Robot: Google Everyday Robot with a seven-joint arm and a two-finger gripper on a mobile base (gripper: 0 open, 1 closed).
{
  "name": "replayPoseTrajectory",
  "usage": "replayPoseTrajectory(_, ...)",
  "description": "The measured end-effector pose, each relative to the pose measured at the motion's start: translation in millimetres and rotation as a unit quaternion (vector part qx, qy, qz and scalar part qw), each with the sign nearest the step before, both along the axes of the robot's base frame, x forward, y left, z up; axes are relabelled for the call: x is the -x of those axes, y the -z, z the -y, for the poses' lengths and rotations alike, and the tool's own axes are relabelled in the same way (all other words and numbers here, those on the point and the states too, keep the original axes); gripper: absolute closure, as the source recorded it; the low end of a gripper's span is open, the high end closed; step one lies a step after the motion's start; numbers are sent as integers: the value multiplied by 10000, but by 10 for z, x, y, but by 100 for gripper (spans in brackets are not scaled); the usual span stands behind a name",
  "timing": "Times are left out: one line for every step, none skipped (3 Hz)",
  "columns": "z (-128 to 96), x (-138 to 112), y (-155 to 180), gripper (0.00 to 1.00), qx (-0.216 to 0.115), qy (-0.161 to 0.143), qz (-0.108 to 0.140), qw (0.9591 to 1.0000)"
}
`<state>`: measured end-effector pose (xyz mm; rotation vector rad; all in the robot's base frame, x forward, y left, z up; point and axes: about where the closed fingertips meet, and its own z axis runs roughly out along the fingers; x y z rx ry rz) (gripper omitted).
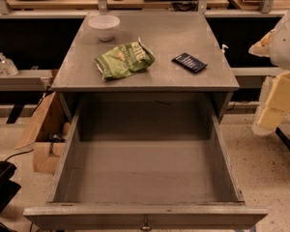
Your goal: Place rxbar blueberry into top drawer
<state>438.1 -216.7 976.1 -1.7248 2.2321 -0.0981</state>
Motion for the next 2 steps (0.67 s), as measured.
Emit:
replayPoseTrajectory(5,-31,11,0,-30,19,24,10000)
replayPoseTrajectory(60,-338,132,0,-319,203,237,9990)
